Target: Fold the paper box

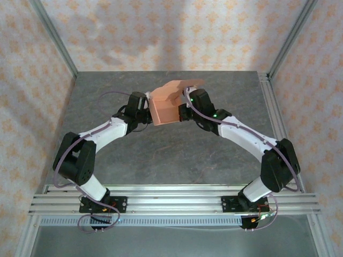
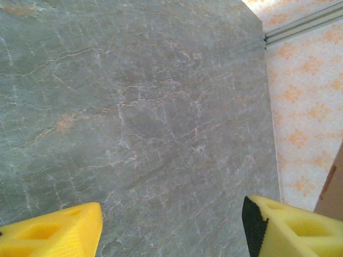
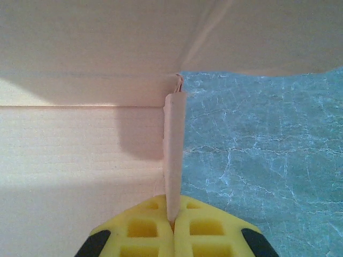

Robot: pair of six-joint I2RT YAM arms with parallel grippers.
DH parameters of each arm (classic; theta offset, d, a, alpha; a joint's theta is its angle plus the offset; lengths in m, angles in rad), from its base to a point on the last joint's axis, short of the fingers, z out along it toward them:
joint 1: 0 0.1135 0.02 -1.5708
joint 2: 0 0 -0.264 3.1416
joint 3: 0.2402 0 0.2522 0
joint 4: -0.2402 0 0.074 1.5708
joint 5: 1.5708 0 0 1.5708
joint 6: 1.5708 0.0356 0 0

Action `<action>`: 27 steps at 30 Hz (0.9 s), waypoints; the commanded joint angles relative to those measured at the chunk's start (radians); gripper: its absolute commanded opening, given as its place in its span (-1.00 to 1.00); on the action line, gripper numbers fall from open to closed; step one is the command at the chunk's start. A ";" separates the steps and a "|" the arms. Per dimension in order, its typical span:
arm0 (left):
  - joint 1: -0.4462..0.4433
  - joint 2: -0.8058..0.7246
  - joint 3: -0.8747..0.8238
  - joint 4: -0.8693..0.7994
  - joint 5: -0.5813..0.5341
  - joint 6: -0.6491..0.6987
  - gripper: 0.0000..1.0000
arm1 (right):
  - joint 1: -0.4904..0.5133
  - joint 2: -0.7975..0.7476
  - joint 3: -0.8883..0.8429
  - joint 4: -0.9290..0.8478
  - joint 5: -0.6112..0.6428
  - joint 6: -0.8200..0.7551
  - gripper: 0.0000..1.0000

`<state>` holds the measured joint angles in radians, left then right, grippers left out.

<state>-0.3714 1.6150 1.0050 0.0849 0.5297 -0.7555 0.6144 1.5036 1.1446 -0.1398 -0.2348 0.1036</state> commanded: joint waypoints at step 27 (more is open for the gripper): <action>0.118 0.035 -0.140 0.010 -0.071 -0.038 0.82 | -0.036 -0.016 -0.063 0.016 0.187 0.012 -1.00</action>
<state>-0.2810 1.6588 0.8806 0.1398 0.5190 -0.7864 0.5854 1.5078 1.0992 -0.0986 -0.1104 0.1024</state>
